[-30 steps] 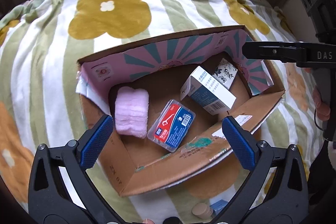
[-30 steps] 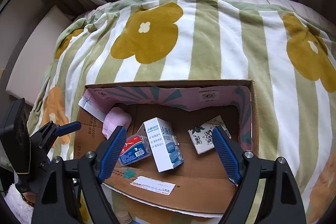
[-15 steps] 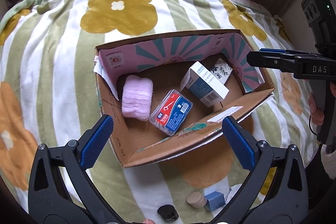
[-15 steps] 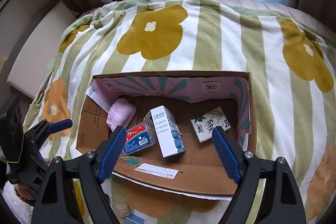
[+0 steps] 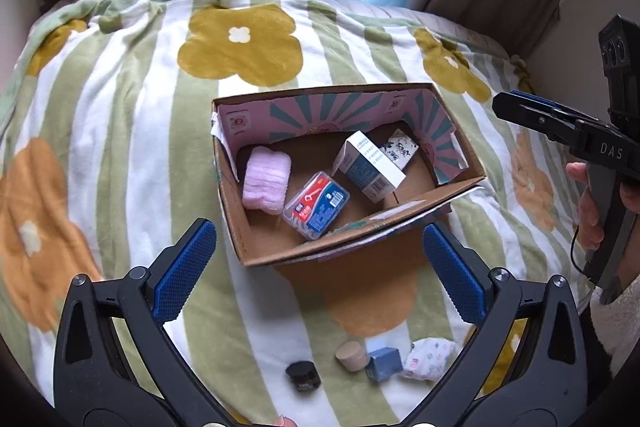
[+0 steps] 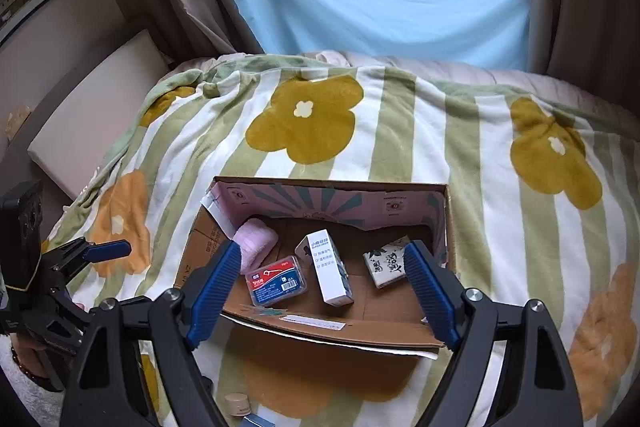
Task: Organize objects
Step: 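Move both tools back toward the jars and blue box, then grasp the black KANS jar with the left tool while the right tool grasps the blue box, lift both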
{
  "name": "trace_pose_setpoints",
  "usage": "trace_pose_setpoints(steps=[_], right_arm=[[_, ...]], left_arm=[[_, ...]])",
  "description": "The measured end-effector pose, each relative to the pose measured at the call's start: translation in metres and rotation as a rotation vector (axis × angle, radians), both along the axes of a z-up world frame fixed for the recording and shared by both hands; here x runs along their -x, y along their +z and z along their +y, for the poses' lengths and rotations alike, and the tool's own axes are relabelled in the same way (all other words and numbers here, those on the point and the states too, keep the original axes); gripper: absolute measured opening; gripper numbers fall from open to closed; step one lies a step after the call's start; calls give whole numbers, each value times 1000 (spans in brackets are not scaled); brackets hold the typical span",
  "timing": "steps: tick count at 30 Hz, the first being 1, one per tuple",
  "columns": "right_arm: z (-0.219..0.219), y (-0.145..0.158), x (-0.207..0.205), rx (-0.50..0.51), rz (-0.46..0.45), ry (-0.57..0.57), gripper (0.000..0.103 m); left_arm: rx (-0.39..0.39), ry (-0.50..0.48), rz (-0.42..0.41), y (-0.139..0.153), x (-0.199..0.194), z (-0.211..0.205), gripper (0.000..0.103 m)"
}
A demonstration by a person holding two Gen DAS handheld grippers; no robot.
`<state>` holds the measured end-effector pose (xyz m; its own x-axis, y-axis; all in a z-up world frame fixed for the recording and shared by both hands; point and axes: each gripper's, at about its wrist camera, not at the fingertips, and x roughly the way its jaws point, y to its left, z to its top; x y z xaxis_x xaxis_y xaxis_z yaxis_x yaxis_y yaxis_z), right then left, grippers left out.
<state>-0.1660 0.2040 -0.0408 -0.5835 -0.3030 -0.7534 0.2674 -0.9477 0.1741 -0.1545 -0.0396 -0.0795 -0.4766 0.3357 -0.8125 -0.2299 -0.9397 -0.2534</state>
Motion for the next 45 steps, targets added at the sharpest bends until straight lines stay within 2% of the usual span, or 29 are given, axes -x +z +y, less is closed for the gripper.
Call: trace_pose_setpoints(steps=[3, 7, 12, 15, 18, 22, 28, 32, 40, 43, 45], right_arm=[[-1, 12, -15, 15, 25, 21, 81], [-3, 19, -40, 17, 37, 39, 81], [-11, 6, -76, -101, 89, -3, 81], [-19, -14, -93, -167, 55, 0, 81], [-24, -40, -110, -108, -31, 47, 81], [-38, -71, -135, -84, -78, 101, 81], [-59, -122, -166, -85, -111, 174, 81], [-66, -154, -178, -100, -135, 195, 81], [-75, -195, -189, -165, -119, 278, 81], [-77, -204, -187, -159, -114, 295, 80], [-81, -209, -187, -176, -107, 307, 80]], left_arm=[[-27, 26, 0, 9, -17, -8, 103], [22, 61, 16, 15, -44, -15, 103], [97, 63, 27, 5, -79, -19, 103], [72, 45, -6, -16, -100, -24, 103], [42, 25, -28, -41, -118, -26, 103], [24, -15, -65, -79, -138, -25, 103], [34, -80, -49, -123, -153, -18, 101], [72, -144, -39, -151, -156, -11, 92], [137, -220, -15, -182, -149, 2, 89], [141, -236, -12, -188, -144, 6, 78], [155, -240, -9, -193, -141, 10, 76]])
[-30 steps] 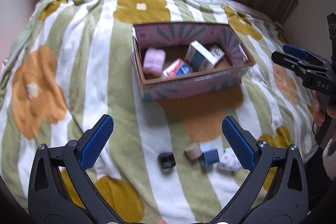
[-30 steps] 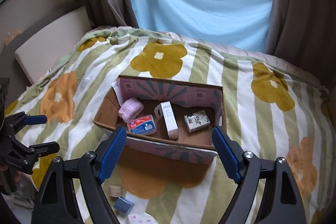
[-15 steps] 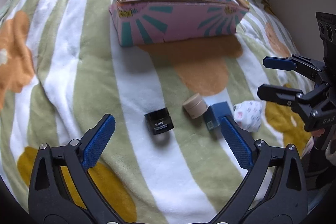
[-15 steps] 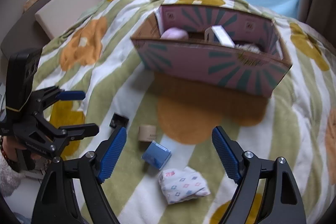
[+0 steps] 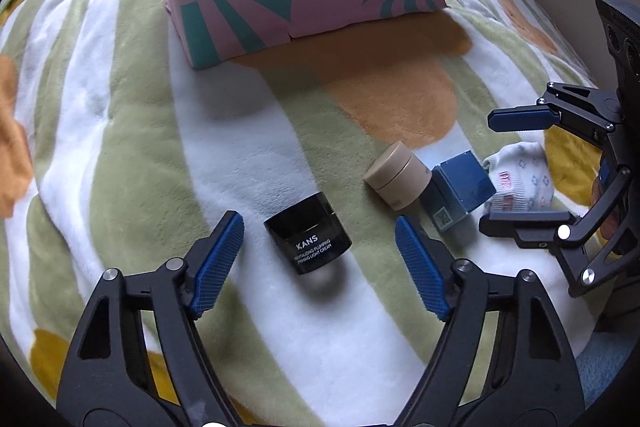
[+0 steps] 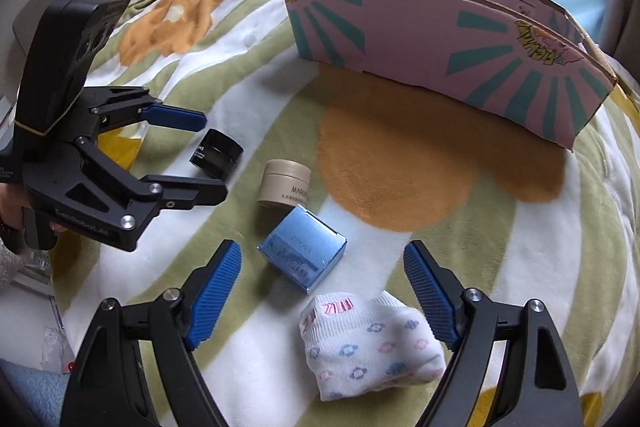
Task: Organize objects
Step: 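Grasp the black KANS jar with the left tool while the right tool grasps the blue box, lift both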
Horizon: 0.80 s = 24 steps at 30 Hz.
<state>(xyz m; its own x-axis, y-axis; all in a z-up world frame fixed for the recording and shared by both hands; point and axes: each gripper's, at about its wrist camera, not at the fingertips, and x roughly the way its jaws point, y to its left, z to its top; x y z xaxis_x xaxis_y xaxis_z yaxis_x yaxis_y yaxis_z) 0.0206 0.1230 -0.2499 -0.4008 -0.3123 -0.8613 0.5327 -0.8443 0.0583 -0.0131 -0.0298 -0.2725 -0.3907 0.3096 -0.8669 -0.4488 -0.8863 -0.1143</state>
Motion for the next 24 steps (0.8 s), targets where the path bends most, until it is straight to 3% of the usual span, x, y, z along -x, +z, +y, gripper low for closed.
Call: trace_pose_setpoints(steps=[4, 15, 17, 24], right_arm=[[-7, -6, 0, -10, 8, 25, 74], [-19, -19, 5, -8, -6, 41, 61], [-18, -20, 7, -7, -14, 27, 61], [-16, -23, 12, 5, -38, -4, 48]], left_arm=[[2, 2, 14, -5, 1, 4, 75], [19, 23, 44, -9, -2, 1, 61], [32, 27, 41, -10, -1, 1, 51], [27, 21, 45, -9, -1, 0, 42]])
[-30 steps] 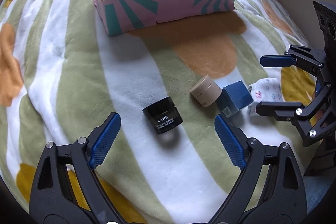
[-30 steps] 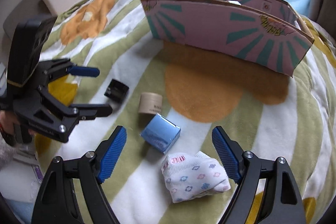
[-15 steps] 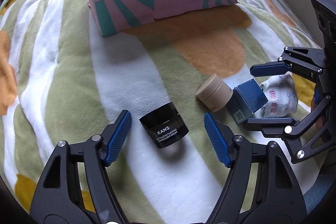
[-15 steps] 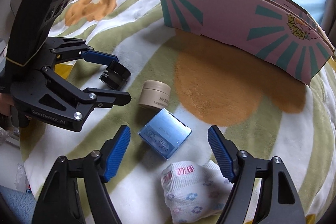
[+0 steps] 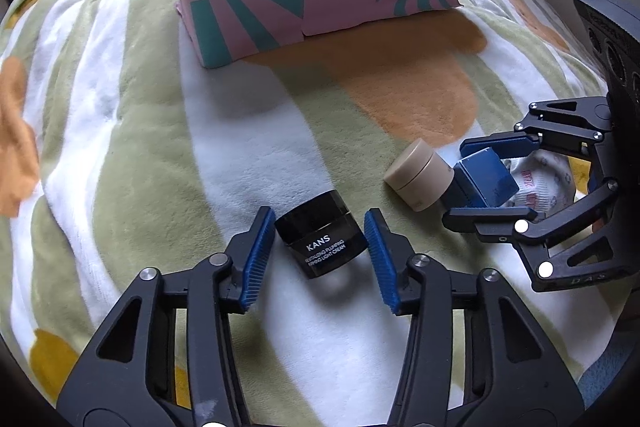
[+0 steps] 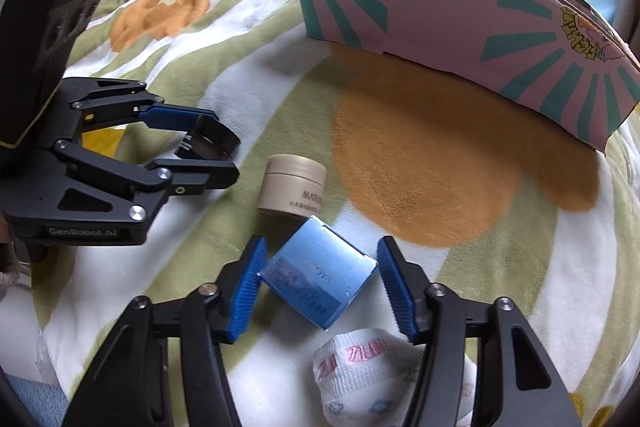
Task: Organize objects
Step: 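Grasp the black KANS jar with the left tool while the right tool grasps the blue box, lift both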
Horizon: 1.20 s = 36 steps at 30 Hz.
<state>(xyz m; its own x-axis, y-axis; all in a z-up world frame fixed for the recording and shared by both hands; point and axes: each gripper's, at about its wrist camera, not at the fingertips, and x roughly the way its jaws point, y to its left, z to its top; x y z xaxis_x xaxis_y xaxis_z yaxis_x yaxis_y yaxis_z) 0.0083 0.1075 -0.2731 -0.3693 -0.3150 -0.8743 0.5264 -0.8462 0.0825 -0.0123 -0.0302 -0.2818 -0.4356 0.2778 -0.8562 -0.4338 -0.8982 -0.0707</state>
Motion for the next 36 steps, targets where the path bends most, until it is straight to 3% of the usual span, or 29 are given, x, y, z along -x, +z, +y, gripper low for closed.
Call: trace_pose_setpoints(steps=[19, 36], right_arm=[[5, 14, 1, 2, 2, -21, 47], [29, 86, 19, 35, 35, -69, 47]], left_arm=[[-34, 21, -16, 10, -1, -6, 42], [-102, 88, 5, 87, 15, -1, 42]])
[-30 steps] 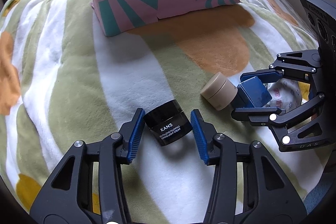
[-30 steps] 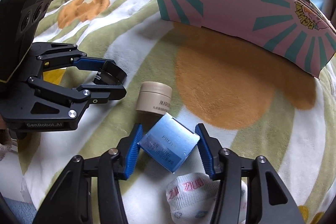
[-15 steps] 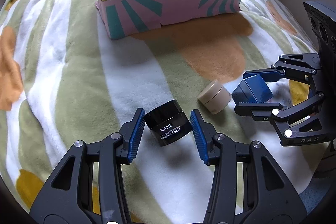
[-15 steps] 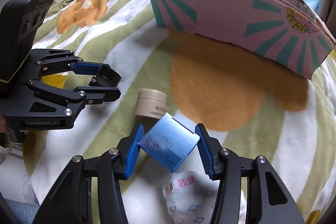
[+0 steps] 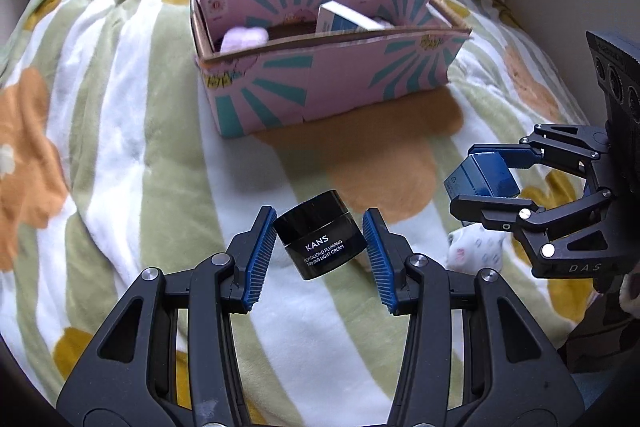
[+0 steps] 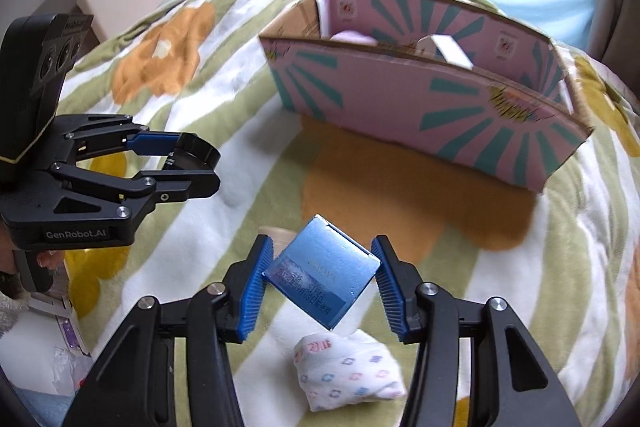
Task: Organize objects
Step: 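Grasp the black KANS jar with the left tool while the right tool grasps the blue box, lift both, then lower the KANS jar and blue box into the pink box and release both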
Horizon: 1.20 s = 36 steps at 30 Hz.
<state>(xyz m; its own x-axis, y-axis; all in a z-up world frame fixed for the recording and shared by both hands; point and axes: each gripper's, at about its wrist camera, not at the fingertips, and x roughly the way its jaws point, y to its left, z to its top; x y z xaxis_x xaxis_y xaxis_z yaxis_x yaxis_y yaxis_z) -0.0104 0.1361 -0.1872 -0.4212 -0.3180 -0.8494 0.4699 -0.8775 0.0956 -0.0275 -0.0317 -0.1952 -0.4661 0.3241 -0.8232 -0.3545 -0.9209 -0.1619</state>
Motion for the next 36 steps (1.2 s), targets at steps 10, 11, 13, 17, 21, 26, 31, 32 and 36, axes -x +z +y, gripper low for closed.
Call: trace_pose_setpoints(steps=[10, 11, 13, 17, 21, 26, 31, 32, 36], right_arm=[[41, 58, 33, 16, 44, -90, 47], [45, 63, 38, 14, 52, -94, 47], [52, 75, 50, 8, 70, -100, 47], [63, 93, 77, 4, 99, -106, 47], [70, 102, 109, -3, 107, -115, 47], [79, 97, 152, 24, 79, -136, 47], [79, 81, 182, 17, 58, -134, 47], [79, 77, 187, 13, 54, -136, 47], [80, 60, 202, 19, 23, -143, 47]], left_arm=[[-4, 10, 31, 60, 36, 13, 42], [-4, 13, 40, 67, 43, 15, 42], [-2, 13, 45, 76, 55, 19, 42], [-2, 19, 51, 90, 87, 28, 42], [-12, 20, 57, 94, 119, 37, 42], [-13, 10, 56, 85, 160, 51, 42], [-20, 14, 19, 63, 203, 61, 42], [-16, 15, 5, 57, 212, 62, 42], [2, 27, -22, 37, 238, 66, 42]])
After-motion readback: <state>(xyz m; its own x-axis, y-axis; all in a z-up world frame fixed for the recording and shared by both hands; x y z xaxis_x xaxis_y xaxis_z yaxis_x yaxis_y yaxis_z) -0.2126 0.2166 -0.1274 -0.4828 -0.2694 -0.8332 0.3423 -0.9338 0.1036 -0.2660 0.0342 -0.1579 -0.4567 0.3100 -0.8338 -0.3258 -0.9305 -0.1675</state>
